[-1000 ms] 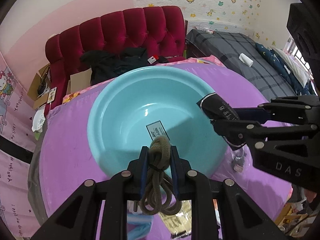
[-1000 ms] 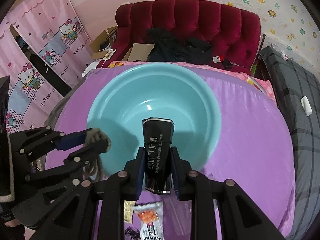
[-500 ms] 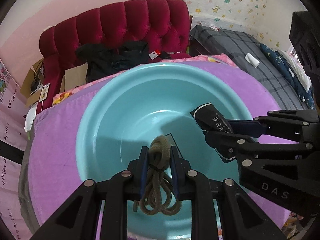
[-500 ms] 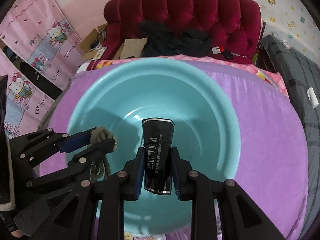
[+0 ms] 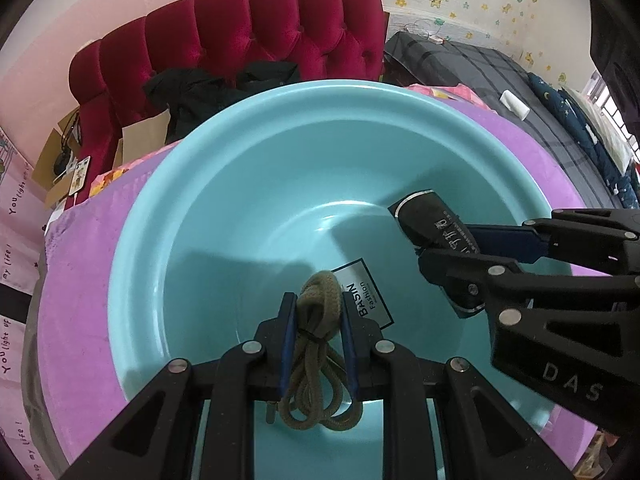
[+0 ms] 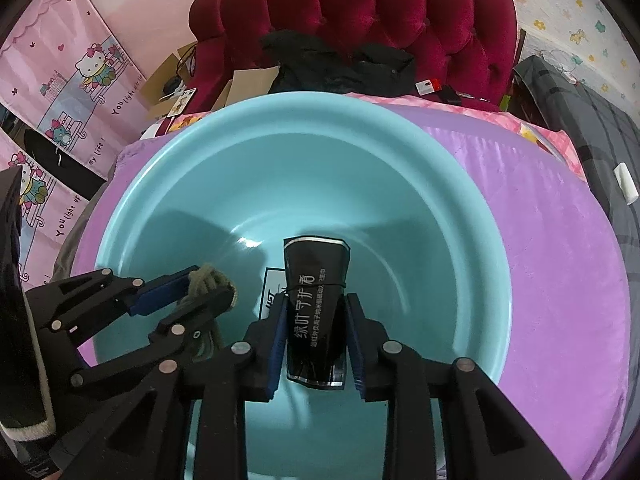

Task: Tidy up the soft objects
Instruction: 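Open both grippers to drop the rope and case into the basin, then move both tools back toward the remaining items on the table, then grasp the black glove with the left gripper while the right gripper grasps the white snack packet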

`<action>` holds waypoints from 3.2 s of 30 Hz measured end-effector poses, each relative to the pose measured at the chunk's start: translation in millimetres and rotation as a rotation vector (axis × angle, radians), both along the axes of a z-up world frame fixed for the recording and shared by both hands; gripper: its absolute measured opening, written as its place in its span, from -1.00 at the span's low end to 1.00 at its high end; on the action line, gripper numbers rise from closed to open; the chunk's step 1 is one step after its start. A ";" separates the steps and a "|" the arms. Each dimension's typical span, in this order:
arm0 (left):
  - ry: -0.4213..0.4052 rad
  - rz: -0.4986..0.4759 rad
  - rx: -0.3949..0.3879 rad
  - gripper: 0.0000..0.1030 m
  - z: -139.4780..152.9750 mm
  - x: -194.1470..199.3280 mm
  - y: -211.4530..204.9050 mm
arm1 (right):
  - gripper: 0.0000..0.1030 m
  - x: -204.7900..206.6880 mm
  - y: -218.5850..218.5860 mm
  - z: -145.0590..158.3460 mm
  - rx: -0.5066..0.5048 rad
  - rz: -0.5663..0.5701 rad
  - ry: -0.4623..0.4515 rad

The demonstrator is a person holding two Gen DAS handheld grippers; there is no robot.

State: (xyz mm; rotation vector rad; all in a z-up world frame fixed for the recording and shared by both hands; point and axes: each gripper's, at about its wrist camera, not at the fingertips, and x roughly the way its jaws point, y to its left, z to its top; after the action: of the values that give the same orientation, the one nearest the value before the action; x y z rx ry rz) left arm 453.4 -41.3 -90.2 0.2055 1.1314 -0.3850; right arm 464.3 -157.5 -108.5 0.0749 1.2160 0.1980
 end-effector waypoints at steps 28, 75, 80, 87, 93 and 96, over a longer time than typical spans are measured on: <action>-0.093 0.094 0.056 1.00 51.8 -62.5 8.6 | 1.00 -64.2 -9.3 61.1 -0.065 -0.037 -0.095; -0.138 0.225 0.026 1.00 52.9 -282.9 86.2 | 1.00 -256.0 -28.2 44.8 -0.068 0.055 -0.112; -0.126 0.247 0.030 1.00 33.3 -300.5 94.2 | 1.00 -264.8 -32.1 23.6 -0.059 0.048 -0.087; -0.063 0.280 0.029 1.00 -1.7 -314.0 103.5 | 1.00 -274.9 -30.9 -4.6 -0.064 0.052 -0.063; -0.020 0.289 0.027 1.00 -21.8 -316.3 105.2 | 1.00 -275.1 -32.1 -23.4 -0.068 0.046 -0.028; -0.012 0.294 0.026 1.00 -26.8 -313.8 107.0 | 1.00 -272.9 -29.0 -31.4 -0.073 0.049 -0.009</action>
State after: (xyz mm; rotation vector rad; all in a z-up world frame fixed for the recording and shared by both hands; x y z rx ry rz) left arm 139.6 65.7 -117.0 0.0621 1.1357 -0.1082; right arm 191.5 -186.5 -139.8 -0.0191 1.2158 0.1969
